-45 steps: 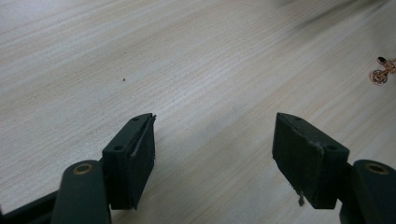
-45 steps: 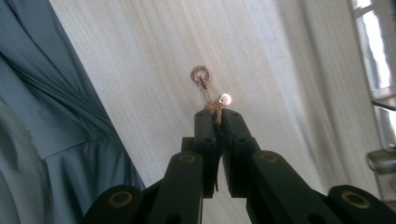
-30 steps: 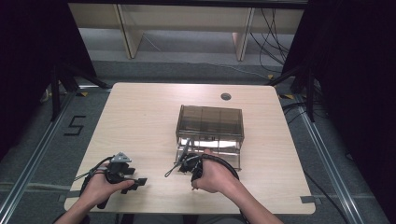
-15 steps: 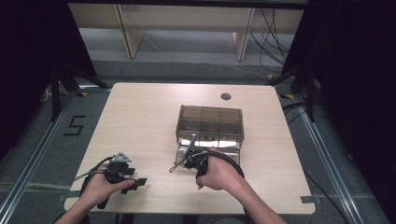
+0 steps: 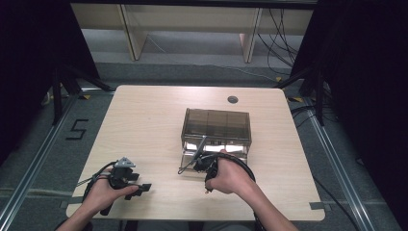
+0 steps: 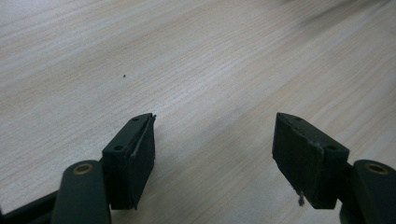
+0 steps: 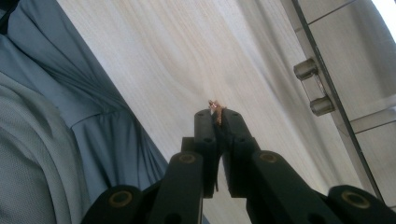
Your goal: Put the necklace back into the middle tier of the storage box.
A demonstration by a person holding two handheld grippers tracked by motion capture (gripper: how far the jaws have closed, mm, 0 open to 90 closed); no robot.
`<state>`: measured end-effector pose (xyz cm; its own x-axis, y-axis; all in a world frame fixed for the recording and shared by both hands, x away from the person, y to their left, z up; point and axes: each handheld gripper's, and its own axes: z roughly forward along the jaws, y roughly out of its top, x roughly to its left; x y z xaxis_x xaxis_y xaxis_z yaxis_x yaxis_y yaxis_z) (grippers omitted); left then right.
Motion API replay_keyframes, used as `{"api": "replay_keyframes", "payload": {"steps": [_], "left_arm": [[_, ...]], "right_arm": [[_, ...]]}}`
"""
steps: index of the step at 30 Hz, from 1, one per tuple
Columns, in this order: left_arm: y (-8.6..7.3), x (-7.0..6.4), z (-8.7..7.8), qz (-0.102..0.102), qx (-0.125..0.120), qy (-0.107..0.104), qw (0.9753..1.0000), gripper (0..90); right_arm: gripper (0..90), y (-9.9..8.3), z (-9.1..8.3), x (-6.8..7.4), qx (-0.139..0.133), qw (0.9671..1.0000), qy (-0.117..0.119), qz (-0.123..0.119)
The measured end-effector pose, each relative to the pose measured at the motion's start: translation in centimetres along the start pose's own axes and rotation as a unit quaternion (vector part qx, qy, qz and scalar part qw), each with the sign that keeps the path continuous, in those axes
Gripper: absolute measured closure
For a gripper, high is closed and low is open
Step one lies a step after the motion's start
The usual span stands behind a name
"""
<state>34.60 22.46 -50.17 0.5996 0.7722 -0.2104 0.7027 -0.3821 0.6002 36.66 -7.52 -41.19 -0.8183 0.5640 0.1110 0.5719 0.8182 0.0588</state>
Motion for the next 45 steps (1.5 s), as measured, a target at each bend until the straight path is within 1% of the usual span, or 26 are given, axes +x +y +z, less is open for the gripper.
{"api": "replay_keyframes", "payload": {"steps": [1, 2, 3, 4, 6, 8, 11, 12, 15, 17, 20, 21, 23, 26, 27, 31, 32, 34, 36, 37, 39, 41, 42, 43, 44, 45], "left_arm": [[0.0, 0.0, 0.0, -0.002, -0.002, 0.0, 1.0, 29.6], [0.0, 0.0, 0.0, -0.002, -0.002, 0.0, 1.0, 29.6], [0.0, 0.0, 0.0, -0.002, -0.003, 0.0, 1.0, 29.6], [0.0, 0.0, 0.0, -0.002, -0.003, 0.0, 1.0, 29.6], [0.0, 0.0, 0.0, -0.002, -0.003, 0.0, 1.0, 29.6], [0.0, 0.0, 0.0, -0.002, -0.003, 0.0, 1.0, 29.6], [0.0, 0.0, 0.0, -0.002, -0.002, 0.0, 1.0, 29.6], [0.0, 0.0, 0.0, -0.002, -0.002, 0.0, 1.0, 29.6], [0.0, 0.0, 0.0, 0.0, 0.0, 0.0, 1.0, 29.6], [0.0, 0.0, 0.0, 0.0, 0.0, 0.0, 1.0, 29.6], [0.0, 0.0, 0.1, -0.001, -0.001, 0.0, 1.0, 29.6], [0.0, 0.0, 0.0, 0.002, 0.002, 0.001, 1.0, 29.6], [0.0, 0.0, 0.0, 0.002, 0.002, 0.001, 1.0, 29.6], [0.0, 0.0, 0.1, -0.001, 0.0, 0.001, 1.0, 29.6], [0.0, 0.0, 0.1, -0.003, -0.001, 0.002, 1.0, 29.6], [-0.1, 0.0, 0.1, -0.005, 0.0, 0.003, 1.0, 29.6], [-0.1, 0.0, 0.0, -0.005, 0.001, 0.007, 1.0, 29.6], [-0.1, 0.0, 0.0, -0.005, 0.001, 0.006, 1.0, 29.6], [-0.1, 0.1, 0.1, -0.005, -0.002, 0.004, 1.0, 29.6], [-0.1, 0.1, 0.1, -0.005, -0.002, 0.004, 1.0, 29.6], [-0.1, 0.1, -0.1, 0.002, 0.0, 0.002, 1.0, 29.6], [-0.1, 0.1, -0.1, -0.001, 0.002, 0.004, 1.0, 29.6], [-0.1, 0.1, -0.1, -0.001, 0.001, 0.003, 1.0, 29.6], [-0.2, 0.1, -0.1, -0.001, 0.001, 0.003, 1.0, 29.6], [-0.2, 0.0, -0.1, -0.005, -0.001, 0.004, 1.0, 29.6], [-0.2, 0.1, -0.2, -0.002, 0.002, 0.004, 1.0, 29.6]], "right_arm": [[86.0, 0.0, -0.1, -0.1, -0.001, 1.0, 0.0, -0.004], [86.0, -0.1, -0.1, -0.1, -0.003, 1.0, 0.004, 0.001], [86.0, -0.1, -0.3, -0.1, 0.006, 1.0, 0.0, 0.006], [86.0, -0.1, -0.4, -0.2, 0.001, 1.0, -0.006, 0.002], [86.0, -0.3, -0.6, -0.3, 0.003, 0.9999, -0.008, 0.008], [86.0, -0.3, -0.6, -0.4, 0.0, 1.0, -0.008, 0.003], [86.0, -0.4, -0.7, -0.4, 0.002, 0.9999, -0.007, 0.015], [86.1, -0.4, -0.7, -0.5, 0.002, 0.9999, -0.007, 0.007], [86.1, -0.5, -0.9, -0.6, 0.004, 0.9999, -0.007, 0.013], [86.1, -0.6, -0.9, -0.7, 0.001, 1.0, -0.007, 0.007], [86.1, -0.9, -1.5, -1.1, 0.003, 0.9998, -0.008, 0.018], [86.1, -1.0, -1.5, -1.1, -0.002, 0.9997, -0.005, 0.022], [86.1, -1.0, -1.6, -1.3, -0.001, 0.9998, -0.009, 0.016], [86.1, -1.2, -1.8, -1.6, -0.004, 0.9998, -0.009, 0.019], [86.1, -1.4, -1.9, -1.7, -0.003, 0.9996, -0.004, 0.028], [86.1, -1.6, -2.2, -2.2, -0.004, 0.9996, -0.012, 0.027], [86.1, -1.7, -2.2, -2.1, -0.005, 0.9993, -0.008, 0.037], [86.1, -1.8, -2.3, -2.4, -0.007, 0.9993, -0.014, 0.033], [86.1, -2.0, -2.4, -2.5, -0.006, 0.9989, -0.013, 0.044], [86.1, -2.1, -2.5, -2.7, -0.007, 0.9992, -0.015, 0.036], [86.1, -2.2, -2.6, -3.0, -0.007, 0.9992, -0.017, 0.035], [86.1, -2.3, -2.7, -3.1, -0.009, 0.9991, -0.019, 0.036], [86.1, -2.3, -2.7, -3.0, -0.012, 0.9988, -0.009, 0.047], [86.1, -2.3, -2.8, -2.9, -0.007, 0.9982, -0.009, 0.06], [86.1, -2.4, -2.8, -3.0, -0.009, 0.9984, -0.012, 0.055], [86.1, -2.4, -2.9, -3.2, -0.009, 0.9986, -0.01, 0.05]]}}
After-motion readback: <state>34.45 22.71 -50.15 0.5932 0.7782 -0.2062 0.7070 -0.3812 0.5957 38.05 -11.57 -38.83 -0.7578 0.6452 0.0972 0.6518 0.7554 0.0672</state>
